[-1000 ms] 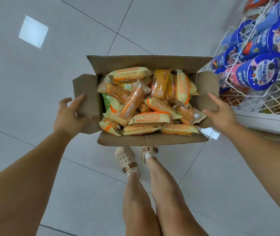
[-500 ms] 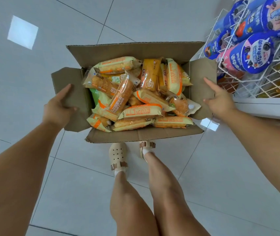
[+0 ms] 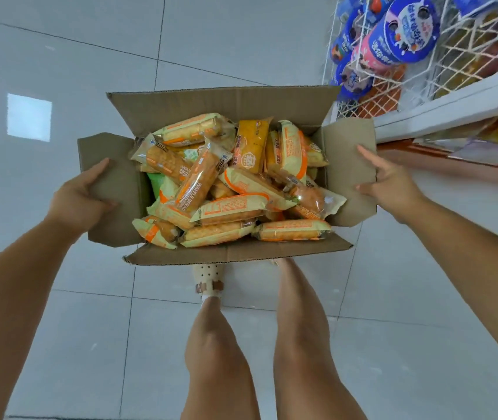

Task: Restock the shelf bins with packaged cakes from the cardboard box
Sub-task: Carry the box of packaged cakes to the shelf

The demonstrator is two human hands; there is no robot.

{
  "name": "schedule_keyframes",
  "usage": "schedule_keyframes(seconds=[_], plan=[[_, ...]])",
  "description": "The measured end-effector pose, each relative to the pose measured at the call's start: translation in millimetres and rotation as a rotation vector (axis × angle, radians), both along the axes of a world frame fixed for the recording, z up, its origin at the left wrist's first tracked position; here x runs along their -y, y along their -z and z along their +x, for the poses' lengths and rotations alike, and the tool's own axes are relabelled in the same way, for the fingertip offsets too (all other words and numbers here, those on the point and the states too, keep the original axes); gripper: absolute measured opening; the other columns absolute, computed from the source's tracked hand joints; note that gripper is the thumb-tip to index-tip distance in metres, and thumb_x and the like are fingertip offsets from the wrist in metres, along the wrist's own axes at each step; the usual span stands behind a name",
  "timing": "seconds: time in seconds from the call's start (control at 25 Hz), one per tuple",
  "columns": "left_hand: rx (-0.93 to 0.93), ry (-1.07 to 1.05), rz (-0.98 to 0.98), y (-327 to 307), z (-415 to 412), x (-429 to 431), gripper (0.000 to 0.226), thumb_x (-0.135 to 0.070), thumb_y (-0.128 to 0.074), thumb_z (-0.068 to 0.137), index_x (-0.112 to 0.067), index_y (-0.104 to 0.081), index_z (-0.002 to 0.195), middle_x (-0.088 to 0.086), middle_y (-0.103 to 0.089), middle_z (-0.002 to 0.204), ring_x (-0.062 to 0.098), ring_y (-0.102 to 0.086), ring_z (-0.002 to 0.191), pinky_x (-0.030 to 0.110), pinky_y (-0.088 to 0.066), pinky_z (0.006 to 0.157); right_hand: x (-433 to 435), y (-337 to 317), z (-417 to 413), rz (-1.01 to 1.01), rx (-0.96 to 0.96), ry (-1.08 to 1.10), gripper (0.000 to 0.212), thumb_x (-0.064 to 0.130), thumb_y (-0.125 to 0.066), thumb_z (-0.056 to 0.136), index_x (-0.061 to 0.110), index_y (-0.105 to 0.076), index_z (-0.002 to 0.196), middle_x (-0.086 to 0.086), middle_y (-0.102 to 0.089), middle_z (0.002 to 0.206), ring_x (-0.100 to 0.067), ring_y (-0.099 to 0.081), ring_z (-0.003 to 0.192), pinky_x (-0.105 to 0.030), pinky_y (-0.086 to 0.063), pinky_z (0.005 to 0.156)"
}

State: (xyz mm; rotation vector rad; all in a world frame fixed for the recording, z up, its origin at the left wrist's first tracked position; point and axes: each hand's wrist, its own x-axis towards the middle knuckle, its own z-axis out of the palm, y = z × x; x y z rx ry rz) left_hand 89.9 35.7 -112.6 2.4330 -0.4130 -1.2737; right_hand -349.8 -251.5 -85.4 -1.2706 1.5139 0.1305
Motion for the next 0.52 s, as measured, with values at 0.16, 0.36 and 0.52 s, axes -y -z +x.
schedule_keyframes(seconds=[0.16, 0.36, 0.52], plan=[[-0.044, 0.052, -0.021, -34, 6, 0, 0.08, 0.004, -0.073, 0.079, -0.056, -0.051, 0.127, -0.009, -0.056, 0.133, 0.019, -0.056, 0.118, 0.041, -0.048, 0.101, -55, -30, -32, 0.01, 0.063, 0.116, 0.081, -0.012, -0.064, 0.082, 0.041, -0.044, 0.141, 0.011, -0.042, 0.149, -0.016, -0.047, 0.131, -0.042, -0.043, 0.108], [-0.06, 0.231, -0.047, -79, -1, 20, 0.079, 0.005, -0.072, 0.079, -0.051, -0.051, 0.13, -0.009, -0.056, 0.13, 0.018, -0.056, 0.116, 0.04, -0.048, 0.1, -121, -72, -70, -0.009, 0.036, 0.207, 0.081, -0.006, -0.064, 0.084, 0.049, -0.041, 0.139, 0.015, -0.03, 0.154, -0.021, -0.035, 0.14, -0.037, -0.037, 0.111], [-0.074, 0.348, -0.07, -103, -24, 42, 0.084, 0.008, -0.074, 0.076, -0.066, -0.053, 0.11, -0.006, -0.059, 0.132, 0.02, -0.057, 0.12, 0.045, -0.047, 0.103, -161, -102, -106, -0.028, -0.021, 0.315, 0.08, -0.003, -0.064, 0.085, 0.047, -0.037, 0.142, 0.007, -0.047, 0.141, -0.016, -0.048, 0.114, -0.023, -0.039, 0.097]])
